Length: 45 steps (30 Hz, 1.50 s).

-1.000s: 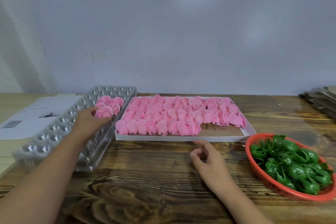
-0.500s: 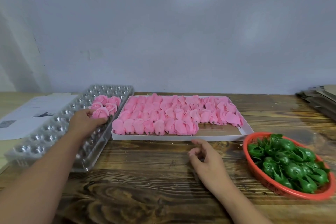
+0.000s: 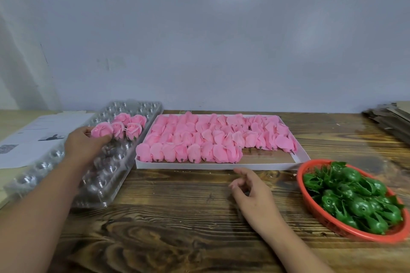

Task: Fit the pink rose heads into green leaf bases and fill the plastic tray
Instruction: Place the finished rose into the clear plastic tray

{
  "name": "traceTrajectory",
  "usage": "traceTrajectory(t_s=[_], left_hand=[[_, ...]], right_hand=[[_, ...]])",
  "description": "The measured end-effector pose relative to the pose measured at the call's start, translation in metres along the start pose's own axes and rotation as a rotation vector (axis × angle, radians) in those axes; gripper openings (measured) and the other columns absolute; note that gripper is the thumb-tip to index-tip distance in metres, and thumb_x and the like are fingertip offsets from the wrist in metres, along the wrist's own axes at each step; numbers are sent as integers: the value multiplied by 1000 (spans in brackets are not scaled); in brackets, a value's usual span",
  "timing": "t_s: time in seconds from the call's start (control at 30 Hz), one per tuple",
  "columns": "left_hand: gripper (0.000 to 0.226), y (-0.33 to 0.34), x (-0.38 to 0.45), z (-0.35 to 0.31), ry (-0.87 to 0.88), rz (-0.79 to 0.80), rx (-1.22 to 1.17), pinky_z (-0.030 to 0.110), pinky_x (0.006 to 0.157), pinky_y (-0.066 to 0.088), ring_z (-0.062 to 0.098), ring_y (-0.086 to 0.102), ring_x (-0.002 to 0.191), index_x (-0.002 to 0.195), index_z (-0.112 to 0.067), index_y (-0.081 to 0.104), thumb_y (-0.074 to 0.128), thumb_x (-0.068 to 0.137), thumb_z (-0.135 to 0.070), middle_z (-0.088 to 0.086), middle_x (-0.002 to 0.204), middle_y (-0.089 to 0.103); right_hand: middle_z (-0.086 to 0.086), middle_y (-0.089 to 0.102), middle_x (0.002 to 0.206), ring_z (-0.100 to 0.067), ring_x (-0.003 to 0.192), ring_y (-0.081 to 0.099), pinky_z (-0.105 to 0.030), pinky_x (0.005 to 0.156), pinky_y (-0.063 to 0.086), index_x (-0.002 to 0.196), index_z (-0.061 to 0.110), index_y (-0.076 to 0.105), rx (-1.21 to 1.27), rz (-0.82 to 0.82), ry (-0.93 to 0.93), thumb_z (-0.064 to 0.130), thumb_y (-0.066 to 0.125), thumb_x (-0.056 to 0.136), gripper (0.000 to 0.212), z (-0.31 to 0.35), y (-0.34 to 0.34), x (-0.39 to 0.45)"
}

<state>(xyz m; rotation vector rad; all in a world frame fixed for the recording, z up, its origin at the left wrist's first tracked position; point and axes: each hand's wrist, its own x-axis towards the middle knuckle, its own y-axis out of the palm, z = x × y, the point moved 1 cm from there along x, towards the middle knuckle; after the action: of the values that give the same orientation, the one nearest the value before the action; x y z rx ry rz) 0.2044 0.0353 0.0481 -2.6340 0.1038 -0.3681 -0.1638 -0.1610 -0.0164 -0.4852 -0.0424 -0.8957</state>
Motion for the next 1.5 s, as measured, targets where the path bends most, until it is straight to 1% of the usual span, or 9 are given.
traceTrajectory(t_s=[0.1, 0.27, 0.4, 0.53, 0.67, 0.77, 0.87, 1.03, 1.5], left_hand=[[30, -9, 8, 7, -28, -24, 40, 48, 82, 57, 34, 65, 82, 102, -10, 69, 85, 78, -19, 17, 95, 69], [28, -12, 14, 16, -22, -40, 122, 39, 73, 46, 33, 60, 77, 100, -6, 71, 83, 81, -21, 17, 86, 68], [28, -7, 19, 20, -15, -9, 135, 47, 82, 53, 40, 67, 88, 102, -5, 70, 82, 83, -22, 22, 88, 70], [30, -5, 23, 18, -23, 11, 74, 52, 82, 59, 39, 71, 81, 102, -6, 71, 83, 81, -23, 21, 87, 71], [23, -7, 30, 15, 19, -16, 82, 39, 75, 47, 31, 59, 77, 94, -8, 71, 84, 79, -20, 15, 81, 66], [32, -5, 35, 11, -5, -11, 33, 41, 80, 47, 29, 58, 83, 102, -8, 72, 87, 77, -22, 15, 90, 66], [36, -1, 37, 10, -19, 8, 18, 36, 71, 46, 29, 59, 86, 106, -8, 72, 87, 78, -23, 13, 95, 66], [36, 5, 37, 15, -43, 54, 128, 52, 85, 58, 40, 68, 94, 109, -8, 71, 85, 80, -24, 20, 99, 71], [25, 14, 51, 18, 37, 92, 248, 45, 73, 56, 36, 66, 76, 98, -8, 70, 84, 81, -21, 17, 73, 69]], right_hand=[[20, 68, 87, -4, 81, 64, -14, 75, 46, 108, 44, 52, -23, -2, -20, 7, 62, 91, 42, 0, 1, 0], [19, 68, 87, -6, 86, 65, -13, 77, 47, 111, 43, 52, -40, -1, -32, 7, 61, 91, 42, -1, 1, 0], [19, 68, 89, -5, 87, 65, -12, 77, 46, 109, 46, 52, -48, 6, -34, 7, 61, 91, 44, 0, 0, 0], [18, 68, 88, -6, 87, 65, -15, 78, 47, 109, 45, 51, -50, 3, -38, 5, 60, 91, 45, 0, 0, 0], [19, 68, 88, -6, 87, 65, -12, 77, 45, 110, 45, 52, -64, 8, -48, 6, 61, 91, 44, 1, 0, -1], [20, 68, 89, -5, 85, 64, -9, 75, 44, 111, 44, 52, -70, 16, -39, 7, 61, 92, 43, 3, 1, -1], [21, 68, 90, -5, 84, 64, -9, 74, 44, 112, 43, 51, -76, 17, -33, 8, 61, 92, 42, 4, 0, -1], [20, 68, 89, -6, 79, 63, -9, 71, 43, 109, 46, 51, -85, 18, -36, 7, 61, 91, 44, 7, -1, -2], [21, 68, 92, -5, 86, 65, -9, 76, 45, 110, 50, 50, -110, 34, -39, 11, 60, 92, 43, 6, -1, -3]])
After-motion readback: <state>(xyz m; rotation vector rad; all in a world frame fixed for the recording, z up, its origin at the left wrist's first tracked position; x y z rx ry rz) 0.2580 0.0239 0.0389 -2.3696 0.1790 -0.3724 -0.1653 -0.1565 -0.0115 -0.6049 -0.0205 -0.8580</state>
